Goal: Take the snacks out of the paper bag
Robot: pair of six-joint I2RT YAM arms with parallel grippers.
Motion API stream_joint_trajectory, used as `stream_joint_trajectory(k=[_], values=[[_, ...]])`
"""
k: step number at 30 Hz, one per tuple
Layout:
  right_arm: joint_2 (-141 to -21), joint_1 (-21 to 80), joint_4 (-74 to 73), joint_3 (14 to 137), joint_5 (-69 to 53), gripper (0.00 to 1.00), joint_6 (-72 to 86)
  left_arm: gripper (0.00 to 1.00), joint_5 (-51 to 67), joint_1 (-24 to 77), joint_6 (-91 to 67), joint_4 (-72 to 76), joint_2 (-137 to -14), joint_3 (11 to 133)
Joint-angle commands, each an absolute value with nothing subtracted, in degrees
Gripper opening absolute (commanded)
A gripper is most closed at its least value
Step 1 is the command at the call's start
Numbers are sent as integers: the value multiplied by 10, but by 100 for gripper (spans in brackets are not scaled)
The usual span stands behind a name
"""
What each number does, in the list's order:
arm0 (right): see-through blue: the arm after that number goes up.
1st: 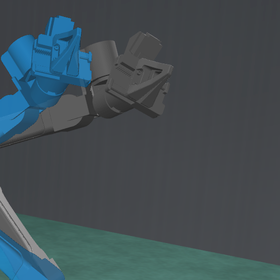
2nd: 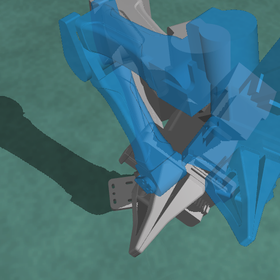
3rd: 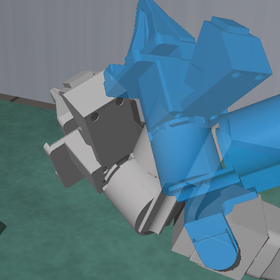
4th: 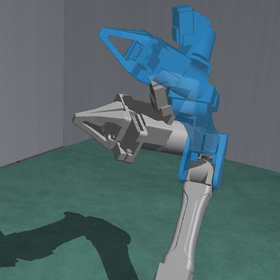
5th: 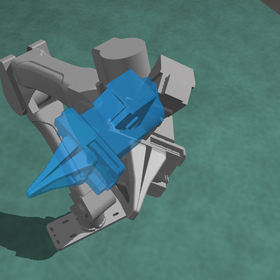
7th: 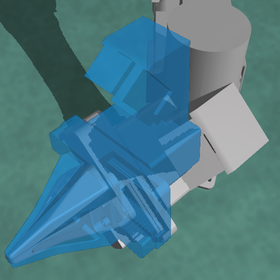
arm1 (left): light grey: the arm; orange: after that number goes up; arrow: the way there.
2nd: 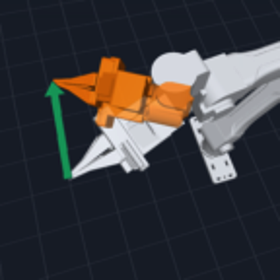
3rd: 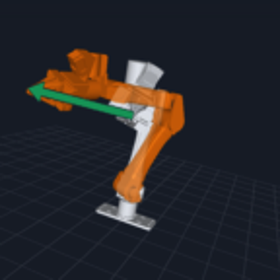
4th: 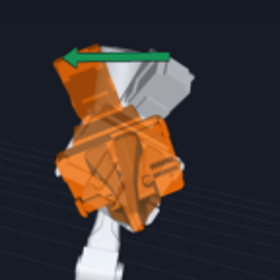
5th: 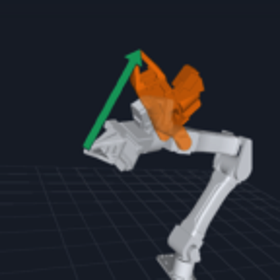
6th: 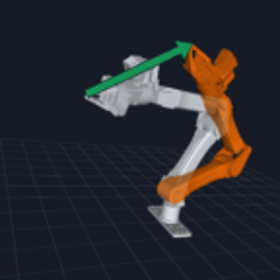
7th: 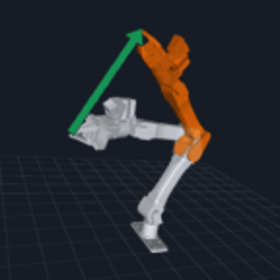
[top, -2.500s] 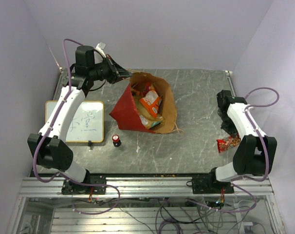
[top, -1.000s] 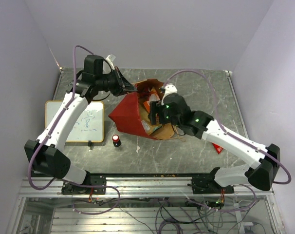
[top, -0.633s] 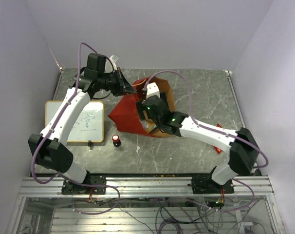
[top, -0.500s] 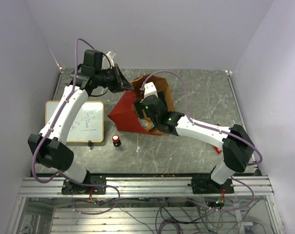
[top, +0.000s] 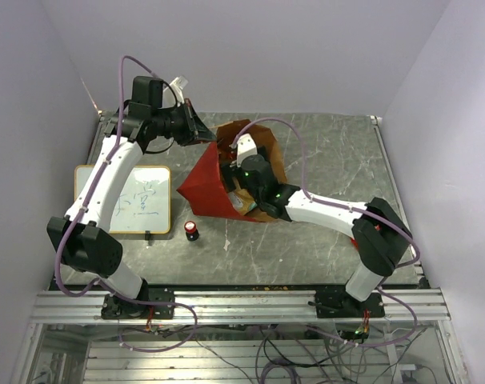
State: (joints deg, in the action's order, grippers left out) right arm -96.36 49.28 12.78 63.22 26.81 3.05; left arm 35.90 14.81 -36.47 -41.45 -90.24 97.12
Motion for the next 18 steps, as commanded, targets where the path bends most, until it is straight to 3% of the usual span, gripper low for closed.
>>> stream_joint_trajectory(k=[1, 5, 10, 12, 14, 18], values=[[-983, 489, 185, 633, 291, 92, -2, 8, 377, 145, -356, -411, -902, 981], [-1021, 483, 159, 666, 380, 92, 9, 7, 368, 144, -358, -413, -895, 973], [-1018, 476, 146, 670, 398, 87, 2, 7, 384, 136, -369, -416, -902, 977], [-1015, 476, 144, 665, 400, 75, 1, 7, 377, 133, -374, -427, -907, 981], [-1015, 477, 106, 689, 400, 51, 13, 7, 387, 131, -401, -417, -909, 977], [-1012, 477, 21, 745, 386, 25, 49, 7, 398, 129, -430, -397, -897, 954]])
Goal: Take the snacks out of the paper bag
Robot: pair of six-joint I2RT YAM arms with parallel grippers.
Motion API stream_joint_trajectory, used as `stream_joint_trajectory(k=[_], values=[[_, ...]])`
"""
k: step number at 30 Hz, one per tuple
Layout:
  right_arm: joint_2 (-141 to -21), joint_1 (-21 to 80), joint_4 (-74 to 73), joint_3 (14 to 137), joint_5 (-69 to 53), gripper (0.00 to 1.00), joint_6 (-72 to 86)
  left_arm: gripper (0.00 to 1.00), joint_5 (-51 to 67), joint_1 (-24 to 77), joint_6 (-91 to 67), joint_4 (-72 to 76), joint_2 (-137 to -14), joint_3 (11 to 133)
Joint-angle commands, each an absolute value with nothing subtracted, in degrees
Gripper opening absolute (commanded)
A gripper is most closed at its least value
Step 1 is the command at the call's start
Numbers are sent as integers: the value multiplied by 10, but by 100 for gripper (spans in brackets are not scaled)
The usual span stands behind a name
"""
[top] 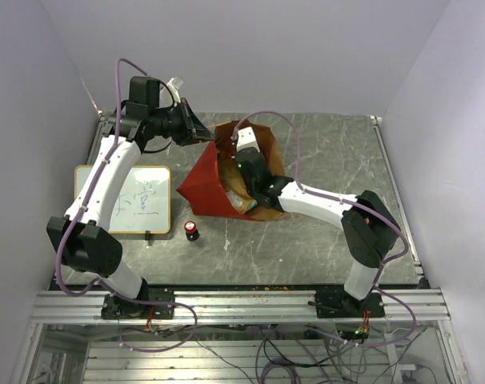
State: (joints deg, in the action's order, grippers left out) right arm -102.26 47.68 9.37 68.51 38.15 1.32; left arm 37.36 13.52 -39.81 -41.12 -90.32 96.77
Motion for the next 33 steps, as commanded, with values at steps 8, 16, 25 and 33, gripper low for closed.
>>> stream_joint_trajectory(k=[8, 16, 25, 33], values=[[-955, 478, -159, 820, 339, 0, 132, 7, 390, 127, -456, -364, -881, 910], [-814, 479, -251, 847, 125, 0, 154, 7, 395, 127, -468, -337, -857, 878], [-714, 479, -405, 917, 197, 0, 222, 7, 391, 127, -469, -355, -838, 882], [-678, 470, -519, 944, 498, 0, 217, 7, 393, 127, -471, -347, -830, 876]])
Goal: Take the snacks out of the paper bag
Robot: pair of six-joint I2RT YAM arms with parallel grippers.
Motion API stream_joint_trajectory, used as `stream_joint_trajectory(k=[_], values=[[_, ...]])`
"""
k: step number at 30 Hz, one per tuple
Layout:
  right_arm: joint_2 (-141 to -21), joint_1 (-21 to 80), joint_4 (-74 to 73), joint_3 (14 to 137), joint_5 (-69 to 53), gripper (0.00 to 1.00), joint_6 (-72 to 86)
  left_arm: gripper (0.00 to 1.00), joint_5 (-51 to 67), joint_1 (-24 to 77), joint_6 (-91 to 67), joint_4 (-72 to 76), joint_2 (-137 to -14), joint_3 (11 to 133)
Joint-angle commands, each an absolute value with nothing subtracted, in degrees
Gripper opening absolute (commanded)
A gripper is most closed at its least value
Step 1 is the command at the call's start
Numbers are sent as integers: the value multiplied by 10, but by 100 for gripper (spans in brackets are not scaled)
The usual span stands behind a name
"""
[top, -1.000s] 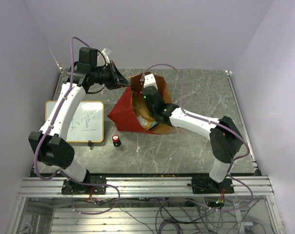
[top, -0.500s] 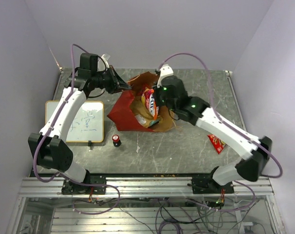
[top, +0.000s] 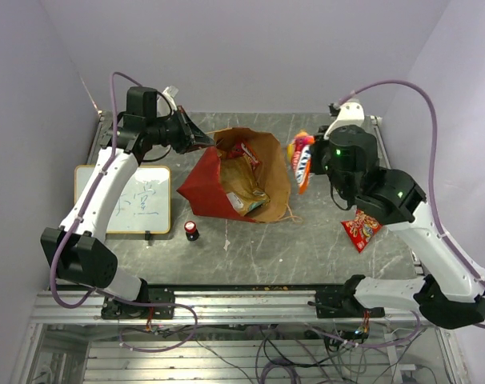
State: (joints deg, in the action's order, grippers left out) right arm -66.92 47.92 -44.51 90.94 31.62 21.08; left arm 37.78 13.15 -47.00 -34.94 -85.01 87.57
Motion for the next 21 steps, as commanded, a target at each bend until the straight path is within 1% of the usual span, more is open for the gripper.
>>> stream_joint_trajectory(k=[1, 3, 5, 7, 10, 12, 14, 16, 19, 21], values=[[-686, 462, -527, 952, 515, 0, 205, 7, 391, 127, -470, -349, -832, 878], [-713, 429, -546, 966, 540, 0, 207, 7, 387, 127, -467, -350, -836, 881], [-735, 348, -541, 972, 506, 0, 206, 7, 389, 127, -471, -346, -840, 880], [-750, 296, -522, 962, 486, 0, 209, 7, 390, 127, -476, -340, -842, 879], [-774, 234, -494, 930, 487, 0, 204, 7, 391, 127, -477, -342, -847, 889], [-783, 208, -457, 872, 505, 0, 189, 7, 390, 127, -474, -347, -848, 898], [-777, 186, -393, 788, 545, 0, 162, 7, 395, 127, -479, -341, -848, 896], [-771, 147, -348, 714, 557, 0, 133, 7, 400, 127, -480, -339, -850, 899], [-773, 58, -334, 666, 550, 0, 138, 7, 399, 127, -472, -353, -851, 907], [-775, 15, -309, 642, 537, 0, 111, 7, 398, 128, -468, -359, -851, 907]])
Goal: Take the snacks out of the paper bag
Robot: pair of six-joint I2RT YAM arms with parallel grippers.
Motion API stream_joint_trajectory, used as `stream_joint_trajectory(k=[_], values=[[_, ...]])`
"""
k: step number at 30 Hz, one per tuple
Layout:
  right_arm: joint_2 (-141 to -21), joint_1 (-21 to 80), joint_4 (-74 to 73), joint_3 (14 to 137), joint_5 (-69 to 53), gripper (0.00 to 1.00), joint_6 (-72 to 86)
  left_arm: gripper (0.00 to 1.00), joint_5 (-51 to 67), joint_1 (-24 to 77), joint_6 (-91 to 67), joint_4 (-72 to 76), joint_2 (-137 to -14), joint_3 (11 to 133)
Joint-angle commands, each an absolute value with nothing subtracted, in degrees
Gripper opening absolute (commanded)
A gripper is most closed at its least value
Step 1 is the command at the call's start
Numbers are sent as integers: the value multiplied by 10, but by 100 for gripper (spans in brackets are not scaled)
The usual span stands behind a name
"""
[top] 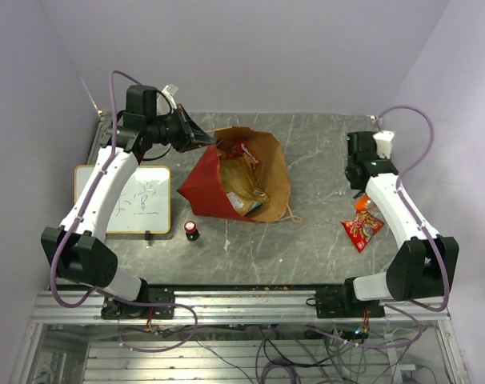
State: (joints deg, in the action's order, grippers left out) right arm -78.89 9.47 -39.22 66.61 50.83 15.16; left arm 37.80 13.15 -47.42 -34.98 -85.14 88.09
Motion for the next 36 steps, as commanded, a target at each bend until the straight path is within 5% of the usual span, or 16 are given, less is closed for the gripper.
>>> stream_joint_trajectory(k=[1, 8, 12, 16, 22, 36], values=[[-779, 3, -294, 633, 532, 0, 92, 7, 399, 129, -468, -361, -852, 907], [-863, 3, -254, 635, 481, 0, 50, 7, 403, 149, -470, -365, -858, 917], [-958, 29, -360, 739, 407, 10, 124, 7, 407, 154, -475, -365, -859, 921], [-989, 78, -374, 741, 399, 0, 160, 7, 410, 157, -478, -361, -854, 921], [-1008, 95, -366, 730, 405, 1, 167, 7, 412, 162, -485, -350, -844, 905], [-947, 109, -380, 736, 262, 69, 143, 7, 416, 164, -478, -355, -832, 909]])
